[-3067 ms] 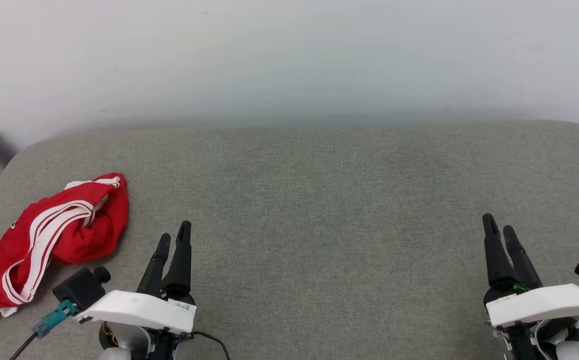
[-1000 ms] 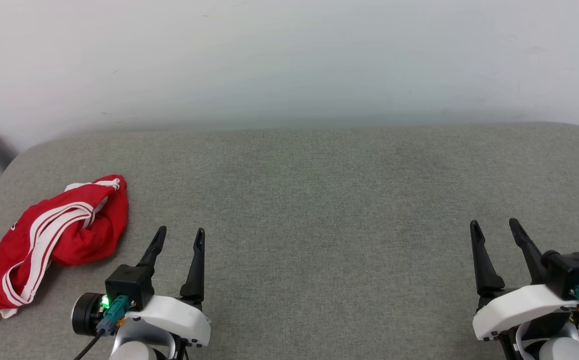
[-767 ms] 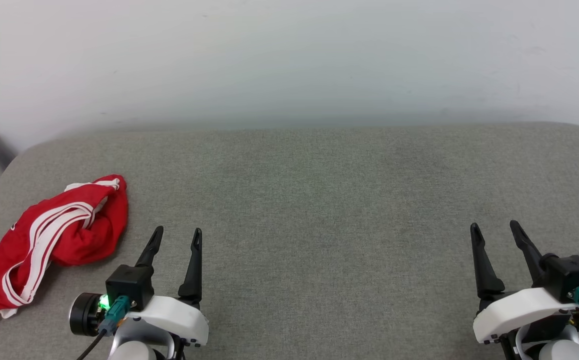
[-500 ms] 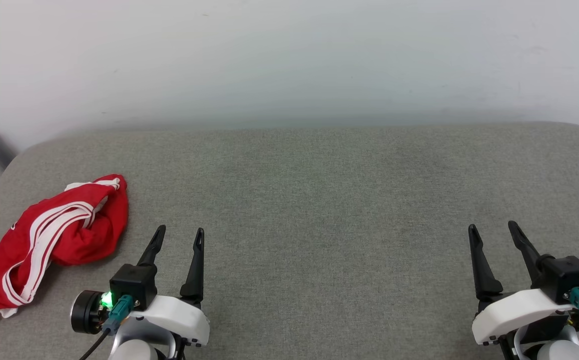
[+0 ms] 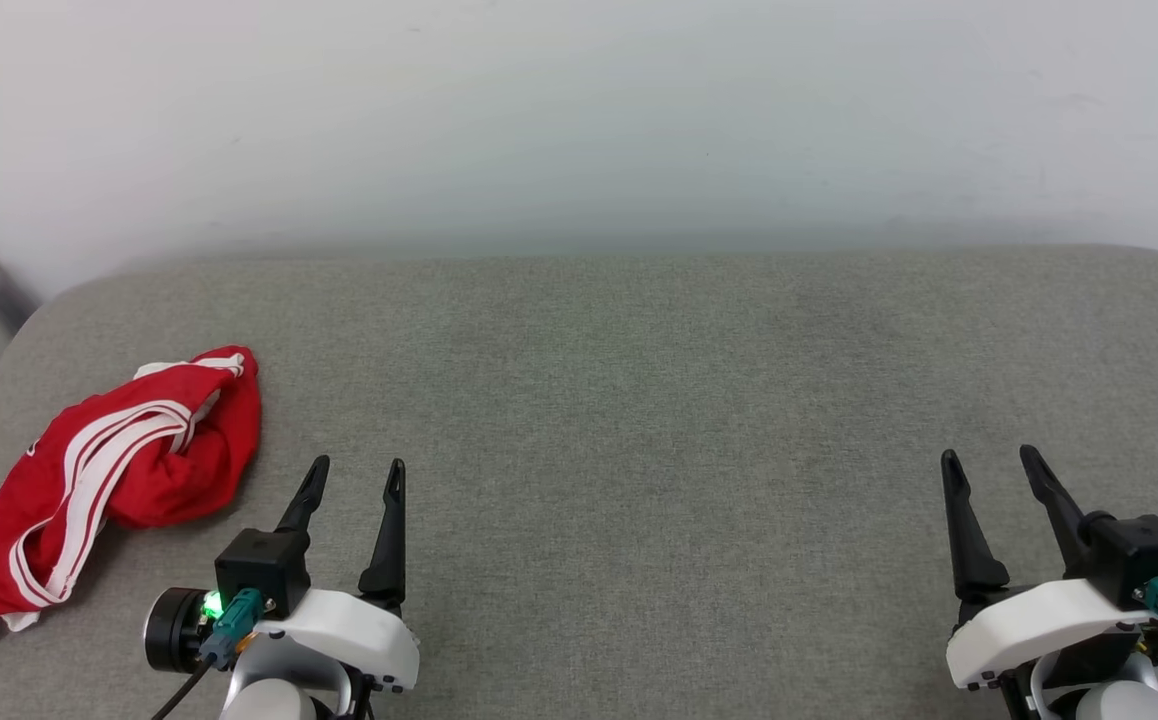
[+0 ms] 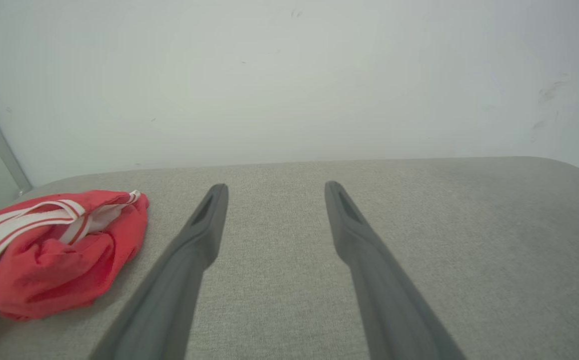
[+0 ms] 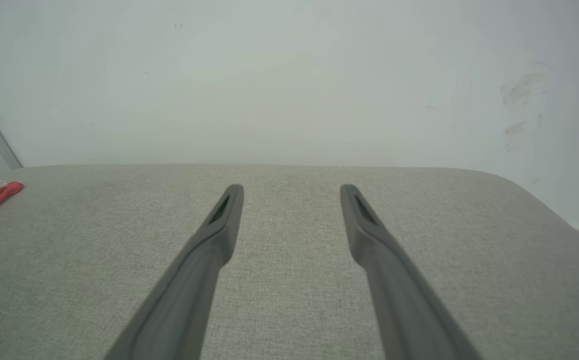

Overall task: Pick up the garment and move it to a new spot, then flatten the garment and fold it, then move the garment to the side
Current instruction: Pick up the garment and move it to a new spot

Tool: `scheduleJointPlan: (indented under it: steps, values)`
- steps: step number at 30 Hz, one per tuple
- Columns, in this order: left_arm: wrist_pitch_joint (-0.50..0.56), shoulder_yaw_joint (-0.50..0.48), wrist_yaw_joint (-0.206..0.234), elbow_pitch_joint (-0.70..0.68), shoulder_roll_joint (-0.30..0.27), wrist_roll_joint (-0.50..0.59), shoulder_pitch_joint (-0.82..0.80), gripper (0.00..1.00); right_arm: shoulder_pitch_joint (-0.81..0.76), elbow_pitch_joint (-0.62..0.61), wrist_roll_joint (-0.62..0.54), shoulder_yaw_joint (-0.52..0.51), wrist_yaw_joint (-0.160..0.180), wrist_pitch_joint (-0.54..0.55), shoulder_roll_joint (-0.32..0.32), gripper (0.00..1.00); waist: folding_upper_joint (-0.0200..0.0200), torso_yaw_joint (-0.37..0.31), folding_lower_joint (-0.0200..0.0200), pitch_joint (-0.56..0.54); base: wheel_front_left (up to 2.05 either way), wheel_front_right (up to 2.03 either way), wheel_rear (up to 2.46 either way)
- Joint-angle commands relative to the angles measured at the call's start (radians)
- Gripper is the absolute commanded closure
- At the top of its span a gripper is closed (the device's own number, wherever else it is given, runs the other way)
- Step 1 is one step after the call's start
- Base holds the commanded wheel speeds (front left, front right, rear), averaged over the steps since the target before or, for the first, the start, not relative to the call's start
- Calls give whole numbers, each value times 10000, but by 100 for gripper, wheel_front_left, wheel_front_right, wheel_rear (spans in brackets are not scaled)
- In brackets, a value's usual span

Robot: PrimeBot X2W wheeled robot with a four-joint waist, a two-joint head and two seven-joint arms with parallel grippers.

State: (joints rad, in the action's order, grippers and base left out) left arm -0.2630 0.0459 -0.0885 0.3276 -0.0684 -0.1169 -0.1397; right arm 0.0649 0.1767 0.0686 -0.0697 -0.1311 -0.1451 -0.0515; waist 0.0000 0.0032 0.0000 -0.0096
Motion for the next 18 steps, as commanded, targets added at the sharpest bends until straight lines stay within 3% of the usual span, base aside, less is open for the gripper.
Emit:
scheduleJointPlan:
  steps: [1,10,18]
  values:
    - [-26,-35,-41,53,5,-27,-115,0,111,22,0,-24,7,-65,21,0,0,32,0,6,0,0,0]
    - [-26,-230,77,328,14,-124,-277,0,140,-108,-163,64,7,-65,21,0,0,722,0,43,0,0,0]
    - [-26,-462,140,271,13,-197,-364,0,259,-184,-193,183,7,-34,21,0,0,1787,0,113,0,0,0]
